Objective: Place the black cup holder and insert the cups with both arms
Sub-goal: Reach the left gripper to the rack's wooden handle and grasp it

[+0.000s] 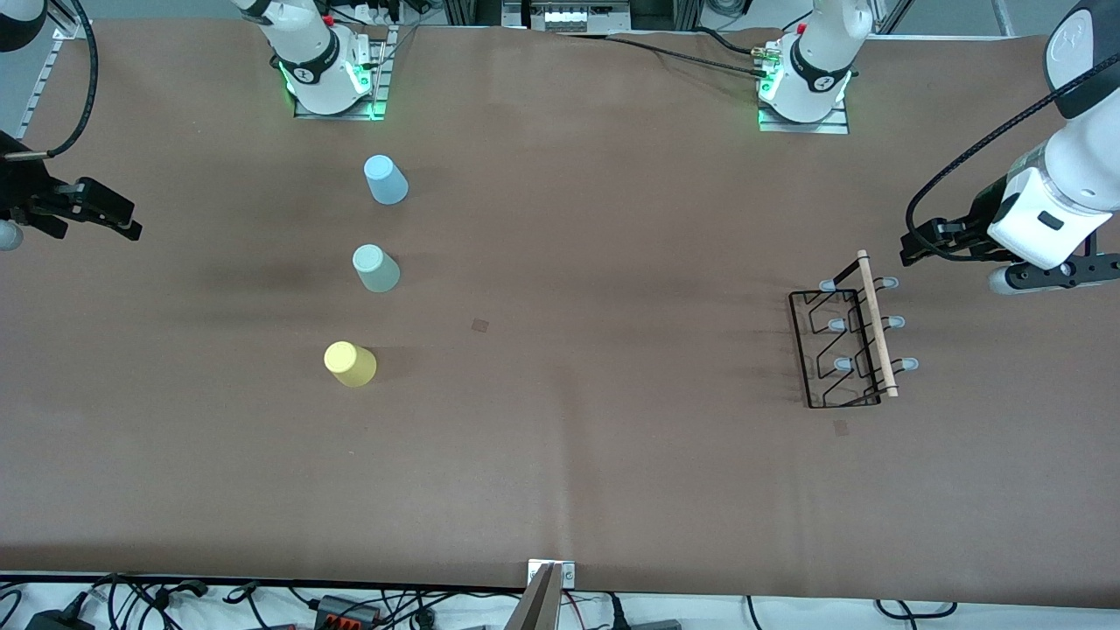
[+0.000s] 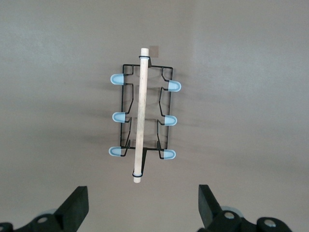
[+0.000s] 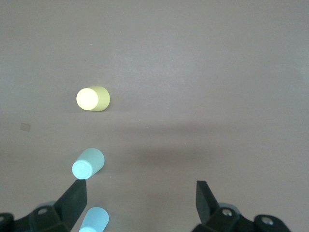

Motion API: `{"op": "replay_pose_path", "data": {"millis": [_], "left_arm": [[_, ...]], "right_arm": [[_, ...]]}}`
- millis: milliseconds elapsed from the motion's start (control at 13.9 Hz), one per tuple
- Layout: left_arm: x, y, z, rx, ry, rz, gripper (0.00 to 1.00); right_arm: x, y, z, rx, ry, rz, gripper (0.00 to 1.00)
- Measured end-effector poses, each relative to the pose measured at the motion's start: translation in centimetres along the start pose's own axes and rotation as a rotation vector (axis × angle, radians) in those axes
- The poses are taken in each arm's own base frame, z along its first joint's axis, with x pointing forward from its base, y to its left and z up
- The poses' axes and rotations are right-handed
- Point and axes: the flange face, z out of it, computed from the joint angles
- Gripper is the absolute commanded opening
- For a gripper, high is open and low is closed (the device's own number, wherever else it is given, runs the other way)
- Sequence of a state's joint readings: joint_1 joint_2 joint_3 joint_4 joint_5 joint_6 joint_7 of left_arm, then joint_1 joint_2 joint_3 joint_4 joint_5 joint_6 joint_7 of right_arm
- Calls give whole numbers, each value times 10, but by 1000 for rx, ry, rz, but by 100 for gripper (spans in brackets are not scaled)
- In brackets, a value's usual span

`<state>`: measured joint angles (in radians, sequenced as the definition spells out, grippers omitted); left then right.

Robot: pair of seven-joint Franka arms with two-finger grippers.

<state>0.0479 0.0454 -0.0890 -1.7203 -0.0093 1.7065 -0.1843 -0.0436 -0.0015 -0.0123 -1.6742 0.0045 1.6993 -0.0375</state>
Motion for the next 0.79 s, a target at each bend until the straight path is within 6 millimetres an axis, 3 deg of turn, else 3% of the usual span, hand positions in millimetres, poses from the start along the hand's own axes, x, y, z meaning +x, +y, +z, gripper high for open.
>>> {"op": "replay_pose_path", "data": {"millis": [430,574,789], "left_arm": [[6,0,11,0,-11,-2,100],[24,1,40,-4,-15,-4,100],[56,6,102,-14,-18,-5,100]], "right_arm": [[-2,0,-4,0,5,0,100],[-2,0,-4,0,4,0,100],[-2,0,-4,0,4,0,100]]}}
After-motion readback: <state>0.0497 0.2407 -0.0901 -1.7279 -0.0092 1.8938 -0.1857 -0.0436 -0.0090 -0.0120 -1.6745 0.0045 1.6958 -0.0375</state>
